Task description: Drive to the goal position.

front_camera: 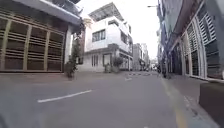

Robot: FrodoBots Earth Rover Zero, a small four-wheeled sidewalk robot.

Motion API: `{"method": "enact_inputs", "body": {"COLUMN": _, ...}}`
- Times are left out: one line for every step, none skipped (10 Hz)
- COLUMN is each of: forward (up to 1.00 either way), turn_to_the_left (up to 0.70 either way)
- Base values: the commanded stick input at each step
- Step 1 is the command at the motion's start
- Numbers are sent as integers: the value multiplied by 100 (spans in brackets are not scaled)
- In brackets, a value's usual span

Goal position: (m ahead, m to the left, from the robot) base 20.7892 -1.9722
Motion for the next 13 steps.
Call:
{"method": "enact_inputs", "body": {"forward": 100, "turn_to_the_left": -40}}
{"method": "enact_inputs", "body": {"forward": 100, "turn_to_the_left": 0}}
{"method": "enact_inputs", "body": {"forward": 100, "turn_to_the_left": 0}}
{"method": "enact_inputs", "body": {"forward": 100, "turn_to_the_left": 0}}
{"method": "enact_inputs", "body": {"forward": 100, "turn_to_the_left": 0}}
{"method": "enact_inputs", "body": {"forward": 100, "turn_to_the_left": 0}}
{"method": "enact_inputs", "body": {"forward": 100, "turn_to_the_left": 0}}
{"method": "enact_inputs", "body": {"forward": 100, "turn_to_the_left": 0}}
{"method": "enact_inputs", "body": {"forward": 100, "turn_to_the_left": 0}}
{"method": "enact_inputs", "body": {"forward": 100, "turn_to_the_left": 0}}
{"method": "enact_inputs", "body": {"forward": 100, "turn_to_the_left": 0}}
{"method": "enact_inputs", "body": {"forward": 100, "turn_to_the_left": 0}}
{"method": "enact_inputs", "body": {"forward": 90, "turn_to_the_left": 0}}
